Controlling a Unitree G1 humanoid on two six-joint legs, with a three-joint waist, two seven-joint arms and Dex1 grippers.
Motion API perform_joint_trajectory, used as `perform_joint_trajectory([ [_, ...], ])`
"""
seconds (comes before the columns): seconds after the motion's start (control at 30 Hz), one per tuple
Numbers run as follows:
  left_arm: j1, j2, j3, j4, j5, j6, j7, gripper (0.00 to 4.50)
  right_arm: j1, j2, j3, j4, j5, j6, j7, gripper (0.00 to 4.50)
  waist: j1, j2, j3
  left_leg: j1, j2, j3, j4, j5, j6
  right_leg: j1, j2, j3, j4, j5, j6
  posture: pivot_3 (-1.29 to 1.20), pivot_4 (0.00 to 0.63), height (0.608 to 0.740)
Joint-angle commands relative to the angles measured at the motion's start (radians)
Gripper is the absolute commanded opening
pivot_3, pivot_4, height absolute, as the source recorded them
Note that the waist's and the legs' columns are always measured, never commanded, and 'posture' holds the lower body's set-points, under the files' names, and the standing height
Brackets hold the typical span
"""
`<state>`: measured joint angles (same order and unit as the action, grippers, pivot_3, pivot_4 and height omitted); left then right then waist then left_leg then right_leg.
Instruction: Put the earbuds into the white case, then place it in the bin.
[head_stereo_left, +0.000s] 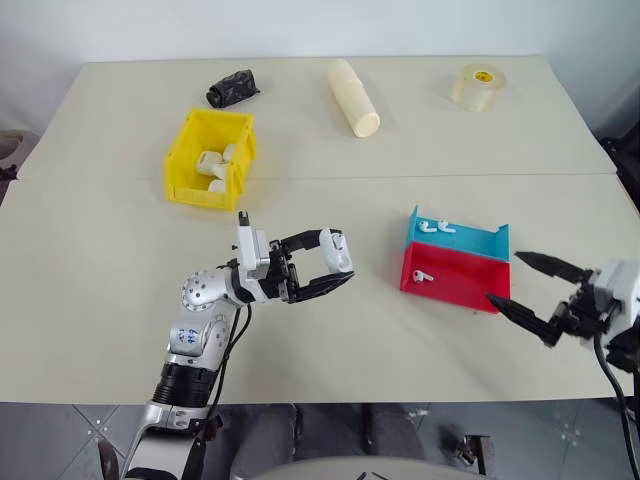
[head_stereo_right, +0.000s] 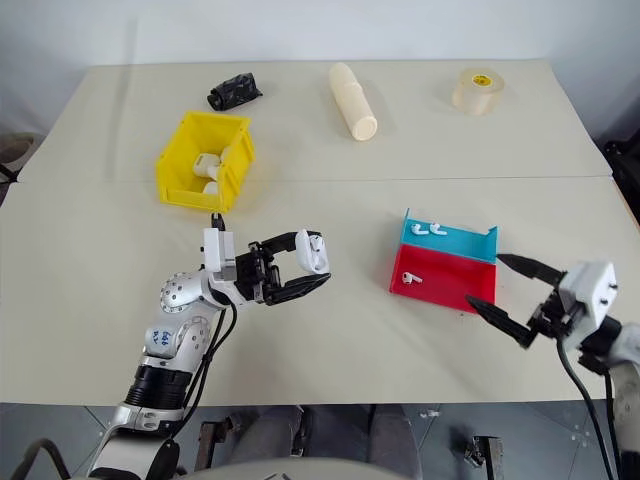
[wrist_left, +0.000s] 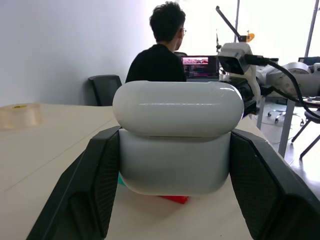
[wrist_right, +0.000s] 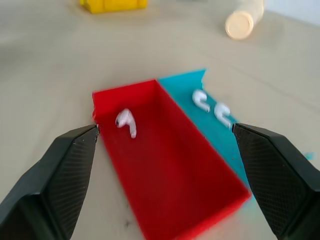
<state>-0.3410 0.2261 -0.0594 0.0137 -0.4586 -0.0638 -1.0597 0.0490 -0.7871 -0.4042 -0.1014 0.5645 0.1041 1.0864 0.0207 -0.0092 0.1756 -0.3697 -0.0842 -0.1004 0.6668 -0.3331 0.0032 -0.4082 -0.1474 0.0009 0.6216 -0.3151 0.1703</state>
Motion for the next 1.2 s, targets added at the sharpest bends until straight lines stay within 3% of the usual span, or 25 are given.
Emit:
perform_joint_trajectory([
  [0.03,-0.010,-0.010,-0.006,-0.013,0.005,-0.025,0.013,2.81,-0.090,-0.077,0.067,-0.049,-0.040,0.146,-0.067,4.47,0.003,0.000,0.000,0.000,0.000,0.000,0.000,0.000,0.000,0.000,0.000,0.000,0.000,0.000,0.000,0.00,0.150,0.740],
  [0.17,-0.018,-0.018,-0.016,-0.006,0.003,-0.032,0.007,2.81,-0.275,-0.168,0.198,-0.016,-0.106,0.324,-0.100,4.47,0.006,0.000,0.000,-0.002,-0.001,-0.001,0.001,0.000,0.000,0.000,-0.001,-0.001,-0.001,0.000,0.000,0.00,0.150,0.740],
  [0.3,-0.018,-0.026,-0.046,-0.017,-0.002,-0.023,-0.012,2.81,-0.480,-0.225,0.366,0.087,-0.244,0.382,-0.075,4.47,0.005,0.000,0.000,-0.002,-0.002,-0.001,0.001,0.000,0.000,-0.001,-0.001,-0.001,-0.001,0.000,0.000,0.00,0.150,0.740],
  [0.53,-0.020,-0.040,-0.077,-0.025,-0.009,-0.016,-0.020,2.81,-0.756,-0.206,0.606,0.338,-0.456,0.361,0.028,4.47,0.002,0.001,0.000,-0.003,-0.002,-0.001,0.000,0.000,0.000,-0.002,-0.001,-0.001,-0.002,0.000,0.000,0.00,0.150,0.740],
  [0.73,-0.022,-0.044,-0.077,-0.016,-0.008,-0.023,-0.017,2.81,-0.899,-0.137,0.678,0.510,-0.552,0.291,0.066,4.47,0.000,0.001,0.000,-0.004,-0.001,-0.001,-0.001,0.000,0.000,-0.003,-0.001,-0.001,-0.002,0.000,0.000,0.00,0.150,0.740],
  [1.1,-0.041,-0.060,-0.076,-0.004,-0.001,-0.030,-0.009,2.81,-1.009,-0.043,0.736,0.734,-0.667,0.170,0.148,4.47,-0.001,0.001,0.000,-0.004,-0.002,-0.001,0.000,0.000,0.000,-0.004,-0.001,-0.001,-0.001,0.000,0.000,0.00,0.150,0.740],
  [1.2,-0.045,-0.064,-0.076,-0.002,0.000,-0.033,-0.007,2.81,-1.035,-0.022,0.738,0.781,-0.684,0.169,0.166,3.87,-0.001,0.001,0.000,-0.004,-0.002,-0.001,0.000,0.000,0.000,-0.004,-0.001,-0.001,-0.001,0.000,0.000,0.00,0.150,0.740],
])
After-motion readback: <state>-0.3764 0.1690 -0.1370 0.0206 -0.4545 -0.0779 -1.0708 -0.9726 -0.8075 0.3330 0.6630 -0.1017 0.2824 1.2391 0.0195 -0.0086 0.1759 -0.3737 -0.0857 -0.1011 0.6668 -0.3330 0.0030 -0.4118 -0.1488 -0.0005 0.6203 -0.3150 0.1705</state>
